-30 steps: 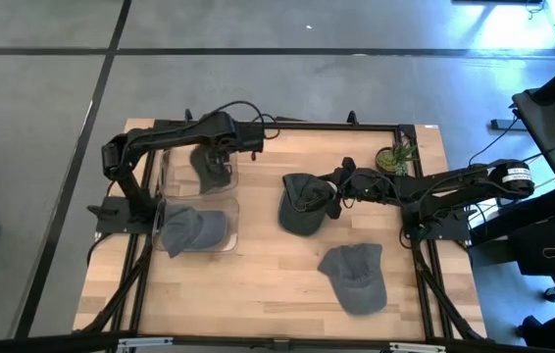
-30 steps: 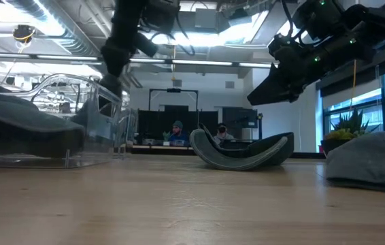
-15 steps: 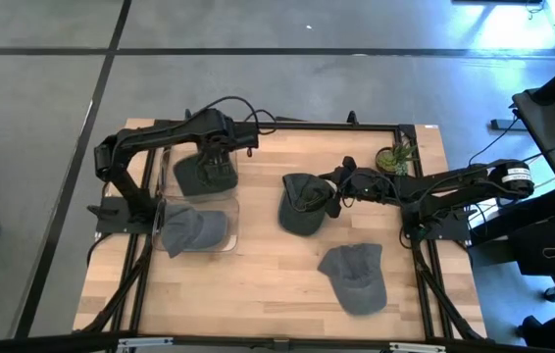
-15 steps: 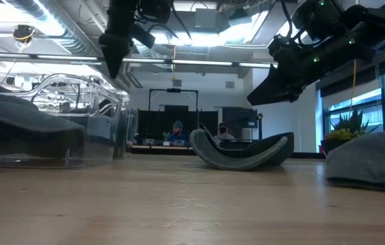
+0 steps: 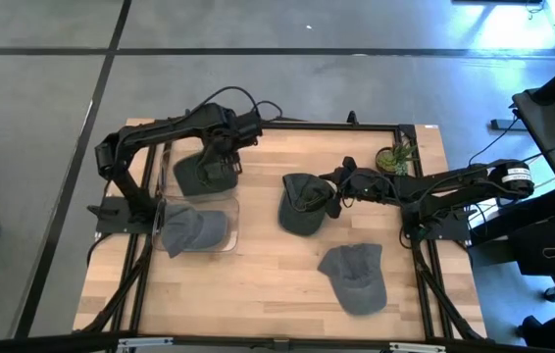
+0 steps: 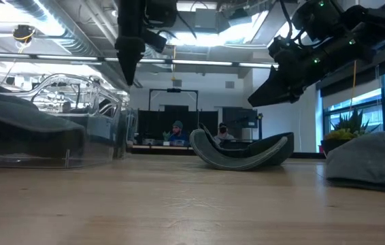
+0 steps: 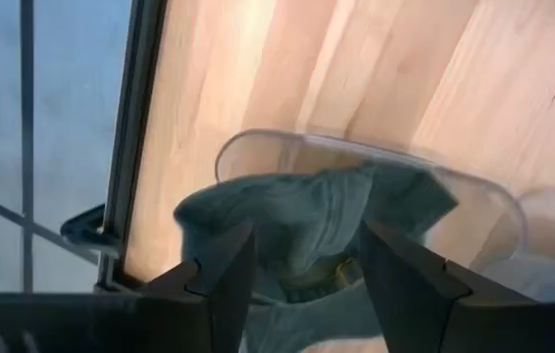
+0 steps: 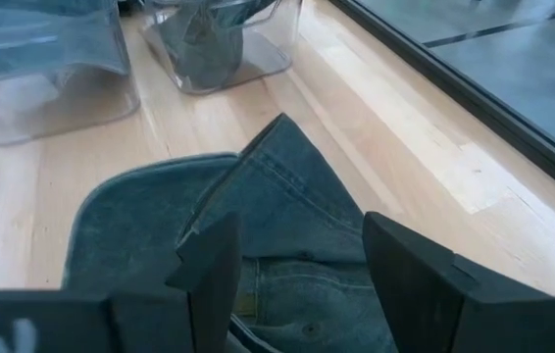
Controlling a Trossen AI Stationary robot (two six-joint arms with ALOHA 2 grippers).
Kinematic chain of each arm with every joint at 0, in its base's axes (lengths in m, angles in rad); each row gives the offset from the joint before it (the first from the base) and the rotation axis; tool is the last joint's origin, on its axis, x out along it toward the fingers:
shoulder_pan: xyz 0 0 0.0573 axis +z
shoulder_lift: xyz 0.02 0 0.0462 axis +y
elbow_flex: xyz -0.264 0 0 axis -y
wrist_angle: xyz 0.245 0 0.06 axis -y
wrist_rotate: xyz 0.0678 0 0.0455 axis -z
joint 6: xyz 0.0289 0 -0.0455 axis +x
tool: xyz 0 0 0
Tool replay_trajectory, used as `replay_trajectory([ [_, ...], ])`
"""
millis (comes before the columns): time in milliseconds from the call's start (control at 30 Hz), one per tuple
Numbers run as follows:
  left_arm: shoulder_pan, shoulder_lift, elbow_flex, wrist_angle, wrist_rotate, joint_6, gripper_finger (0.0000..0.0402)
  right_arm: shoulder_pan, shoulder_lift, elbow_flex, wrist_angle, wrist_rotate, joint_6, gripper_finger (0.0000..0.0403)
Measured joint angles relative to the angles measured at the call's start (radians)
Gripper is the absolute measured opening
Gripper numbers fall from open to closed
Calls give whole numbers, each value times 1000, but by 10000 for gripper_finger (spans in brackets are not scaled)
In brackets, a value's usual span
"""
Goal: Pick & Place hat
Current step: Adjust the black cap in the top transparent bin
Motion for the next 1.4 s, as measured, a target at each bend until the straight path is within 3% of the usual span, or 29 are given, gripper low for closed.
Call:
replay_trajectory([
  [333,37,6,0,8,125,263,200,0,0,0,-36,0,-49,211],
  [533,36,30,0,-11,87,562,189,0,0,0,-34,0,-59,211],
  [667,11,83,0,-2,31,661,185,0,0,0,-25,0,-67,211],
  [900,-8,199,-1,-9,-15,733,184,0,0,0,-46,0,-57,211],
  [1167,-8,257,-1,-82,-105,727,180,0,0,0,-51,0,-75,211],
  [1400,-13,292,-1,-49,-120,735,179,0,0,0,-51,0,-74,211],
])
